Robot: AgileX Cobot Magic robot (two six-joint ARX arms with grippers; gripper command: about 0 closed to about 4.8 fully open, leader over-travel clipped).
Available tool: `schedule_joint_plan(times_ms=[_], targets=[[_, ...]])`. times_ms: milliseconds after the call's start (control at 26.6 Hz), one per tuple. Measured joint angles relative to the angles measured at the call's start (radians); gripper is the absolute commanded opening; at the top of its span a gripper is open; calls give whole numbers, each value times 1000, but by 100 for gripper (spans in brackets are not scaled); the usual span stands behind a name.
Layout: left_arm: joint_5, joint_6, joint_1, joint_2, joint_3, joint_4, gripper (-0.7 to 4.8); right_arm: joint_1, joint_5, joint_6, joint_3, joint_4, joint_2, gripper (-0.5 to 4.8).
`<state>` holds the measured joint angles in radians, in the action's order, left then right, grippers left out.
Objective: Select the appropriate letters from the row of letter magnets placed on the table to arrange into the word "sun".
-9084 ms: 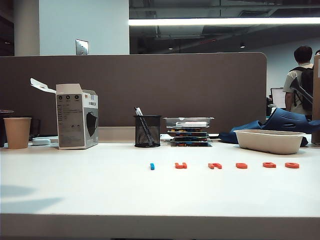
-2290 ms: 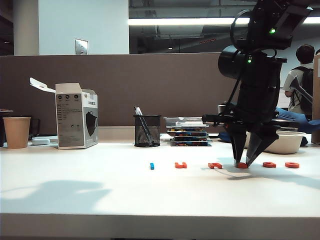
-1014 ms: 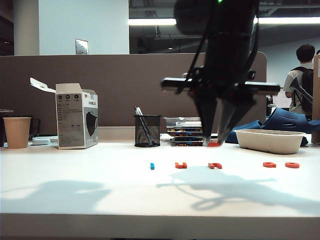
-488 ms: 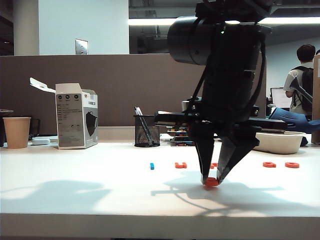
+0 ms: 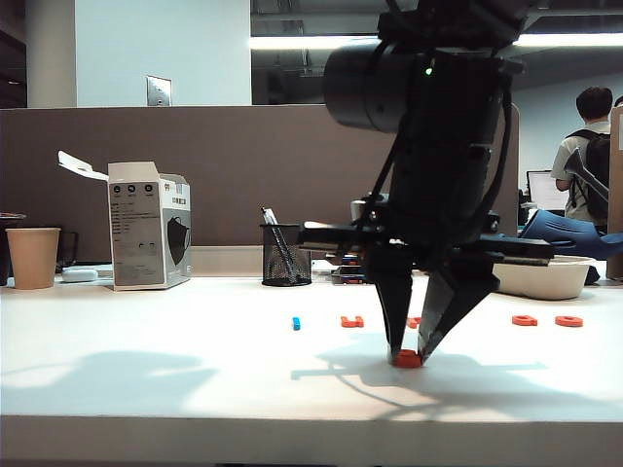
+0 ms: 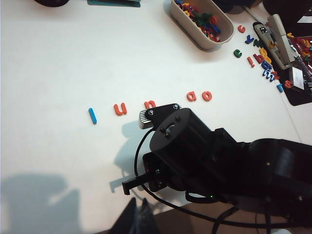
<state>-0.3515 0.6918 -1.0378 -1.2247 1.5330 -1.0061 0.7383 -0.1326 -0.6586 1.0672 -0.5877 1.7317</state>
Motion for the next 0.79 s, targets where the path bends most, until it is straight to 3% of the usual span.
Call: schedule_joint_plan(times_ms=[150,263,413,450,488,788], targets=[[0,0,0,0,0,0,-4,0,-1,0,3,12,7,57],[0,0,0,0,0,0,-4,0,-3,0,5,14,11,183],[0,0,0,0,0,0,-4,1,-5,-1,6,14,12,205],[0,0,0,0,0,0,-4,0,-3,-1,6,16,12,229],[0,0,0,0,0,0,-4,1,-4,-1,7,15,12,292],[0,0,0,0,0,0,-4,-5,-3,83,140,-71,22,307]])
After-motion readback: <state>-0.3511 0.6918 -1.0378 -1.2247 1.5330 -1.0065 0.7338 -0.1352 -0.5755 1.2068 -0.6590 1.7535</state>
